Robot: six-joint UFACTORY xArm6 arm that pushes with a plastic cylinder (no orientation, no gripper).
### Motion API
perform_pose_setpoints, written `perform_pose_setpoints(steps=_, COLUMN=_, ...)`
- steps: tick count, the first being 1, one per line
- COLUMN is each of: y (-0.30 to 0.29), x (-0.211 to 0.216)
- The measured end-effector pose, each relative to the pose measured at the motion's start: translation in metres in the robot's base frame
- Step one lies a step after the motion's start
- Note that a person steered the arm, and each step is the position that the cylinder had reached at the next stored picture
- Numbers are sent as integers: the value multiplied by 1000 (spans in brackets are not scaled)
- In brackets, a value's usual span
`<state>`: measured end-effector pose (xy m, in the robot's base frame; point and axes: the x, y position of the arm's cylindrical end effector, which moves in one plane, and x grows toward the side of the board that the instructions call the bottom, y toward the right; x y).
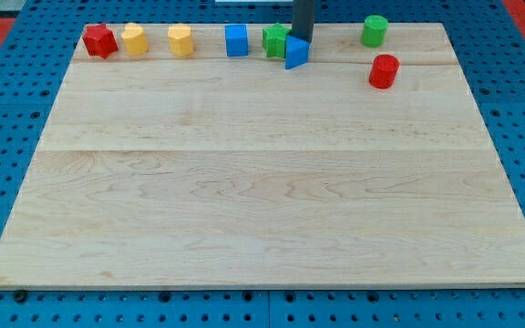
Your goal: Move the blue triangle below the green star
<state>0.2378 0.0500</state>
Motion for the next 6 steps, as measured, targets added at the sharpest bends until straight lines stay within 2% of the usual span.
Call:
perform_pose_setpoints(steps=3, y=-4, x=77)
perform_pose_setpoints(steps=5, y=-4, x=86)
perform_pose_setpoints(steps=6, y=-6, x=65)
